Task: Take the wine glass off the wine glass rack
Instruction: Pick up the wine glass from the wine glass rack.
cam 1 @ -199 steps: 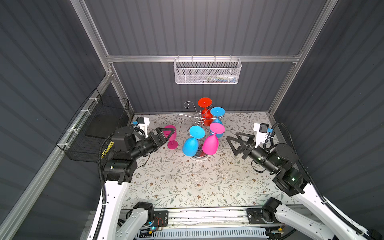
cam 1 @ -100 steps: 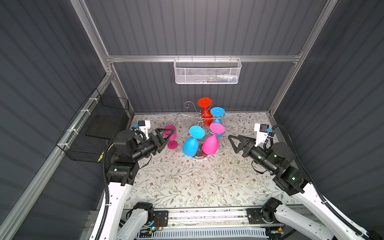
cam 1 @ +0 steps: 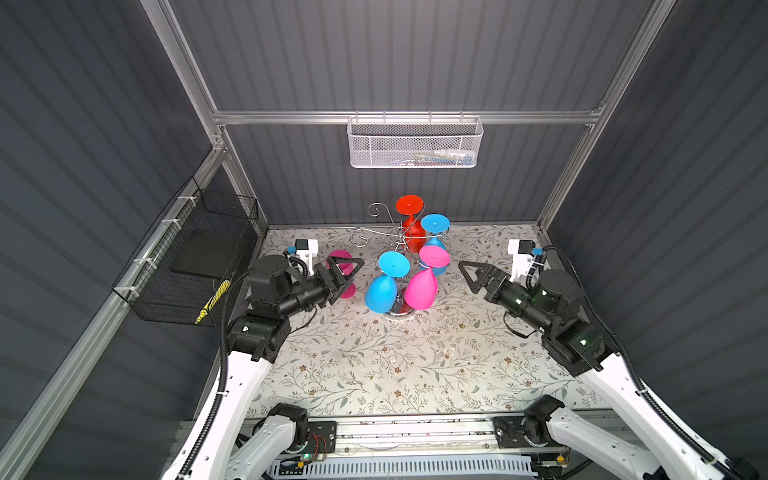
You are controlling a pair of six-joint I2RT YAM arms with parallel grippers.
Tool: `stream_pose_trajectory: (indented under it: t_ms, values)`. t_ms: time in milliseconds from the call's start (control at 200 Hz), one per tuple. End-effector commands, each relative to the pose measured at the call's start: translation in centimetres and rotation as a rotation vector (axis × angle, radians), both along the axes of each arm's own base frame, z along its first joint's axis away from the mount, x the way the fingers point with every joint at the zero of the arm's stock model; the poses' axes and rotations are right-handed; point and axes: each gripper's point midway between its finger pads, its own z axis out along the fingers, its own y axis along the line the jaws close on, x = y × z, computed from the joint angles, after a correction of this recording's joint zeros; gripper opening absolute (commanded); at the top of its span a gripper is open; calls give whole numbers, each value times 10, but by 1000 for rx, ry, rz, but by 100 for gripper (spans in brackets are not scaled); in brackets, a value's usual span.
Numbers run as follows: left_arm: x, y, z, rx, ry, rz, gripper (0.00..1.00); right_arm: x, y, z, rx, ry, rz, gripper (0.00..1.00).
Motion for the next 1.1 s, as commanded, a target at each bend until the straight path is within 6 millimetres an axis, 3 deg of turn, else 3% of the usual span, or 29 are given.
stream_pose_trajectory:
  t_ms: [0, 275, 330, 625, 1096]
  values:
    - [4, 2, 6, 28, -58, 16, 84, 2, 7, 18, 78, 23, 79, 94]
    - [4, 6, -2, 74, -60, 34, 85, 54, 3, 40, 268, 102, 169, 79]
    - [3, 7, -4, 84, -59, 40, 86, 74, 1, 34, 326, 146, 182, 76]
    - [4, 9, -14, 111, -44, 46, 87, 119, 6, 38, 322, 224, 243, 70]
    - [6, 8, -22, 132, -30, 37, 87, 148, 18, 23, 321, 319, 313, 50]
